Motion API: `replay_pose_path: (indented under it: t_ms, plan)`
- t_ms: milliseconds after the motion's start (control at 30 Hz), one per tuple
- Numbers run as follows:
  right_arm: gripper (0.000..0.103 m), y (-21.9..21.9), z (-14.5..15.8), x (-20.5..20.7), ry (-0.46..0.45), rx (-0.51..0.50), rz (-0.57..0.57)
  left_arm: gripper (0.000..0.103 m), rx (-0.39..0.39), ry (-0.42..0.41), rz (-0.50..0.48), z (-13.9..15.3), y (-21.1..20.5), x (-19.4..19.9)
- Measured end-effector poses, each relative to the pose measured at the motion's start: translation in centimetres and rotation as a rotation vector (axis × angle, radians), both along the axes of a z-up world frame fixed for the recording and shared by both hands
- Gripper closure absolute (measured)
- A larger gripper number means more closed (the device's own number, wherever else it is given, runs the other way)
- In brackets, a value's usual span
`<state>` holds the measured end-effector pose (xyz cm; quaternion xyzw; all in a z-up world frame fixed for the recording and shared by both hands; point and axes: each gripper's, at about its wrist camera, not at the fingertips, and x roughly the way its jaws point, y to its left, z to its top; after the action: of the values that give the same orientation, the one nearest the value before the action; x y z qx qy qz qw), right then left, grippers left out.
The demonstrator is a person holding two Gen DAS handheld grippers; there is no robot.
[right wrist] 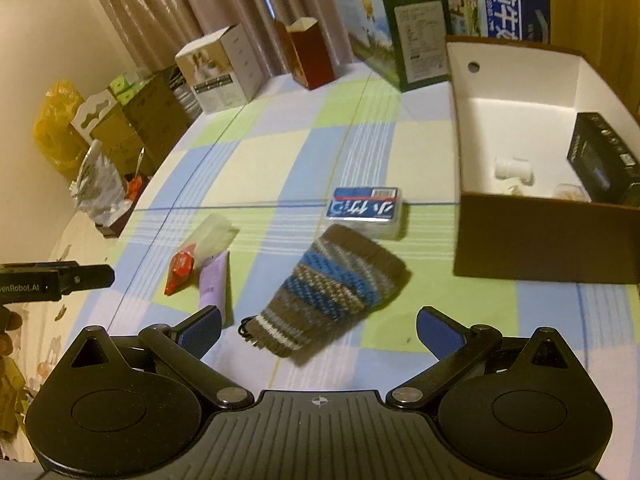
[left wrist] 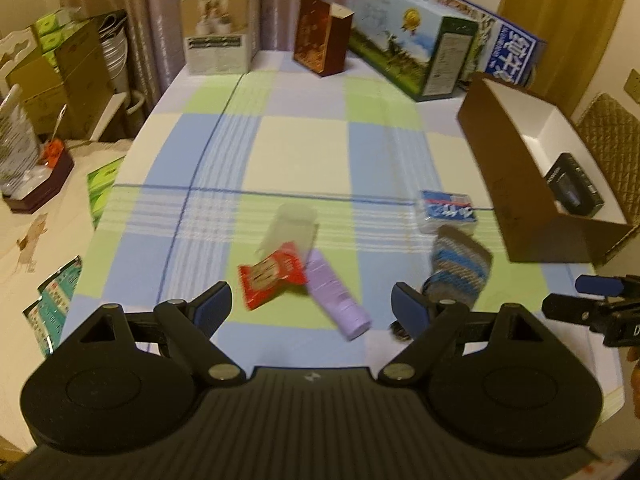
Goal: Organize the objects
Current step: 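Withdraw both tools from the box toward the remaining table items, then grasp the striped knit sock with the right tool while the left tool grasps the red snack packet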
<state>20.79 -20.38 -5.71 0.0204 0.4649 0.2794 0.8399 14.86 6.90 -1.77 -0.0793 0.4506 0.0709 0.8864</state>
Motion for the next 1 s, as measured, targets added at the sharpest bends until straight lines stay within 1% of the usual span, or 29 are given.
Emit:
replay_pose_path:
  t_ms: [267, 500, 600, 800, 1000]
  plan:
    - [0.002, 1.5, -2.5, 1.2, 0.043, -0.002, -0.055, 0.019, -0.001, 0.028, 0.02, -1.8, 2.2, -0.5]
    - [0.002, 2.6, -4.6, 3.0, 0.081, 0.014, -0.131, 0.019, -0.001, 0.038, 0.021, -3.2, 3.5, 0.4]
    - [0.002, 2.9, -5.3, 3.7, 0.095, 0.012, -0.149, 0.019, 0.005, 0.049, 0.012, -4.0, 3.8, 0.9]
    - [0.003, 3.5, -6.8, 4.9, 0.123, -0.002, -0.183, 0.019, -0.007, 0.056, 0.001, -5.3, 4.4, 1.6]
    - [0.011, 3.9, -8.0, 6.0, 0.153, -0.003, -0.208, 0.019, 0.002, 0.07, -0.026, -6.4, 4.7, 2.3]
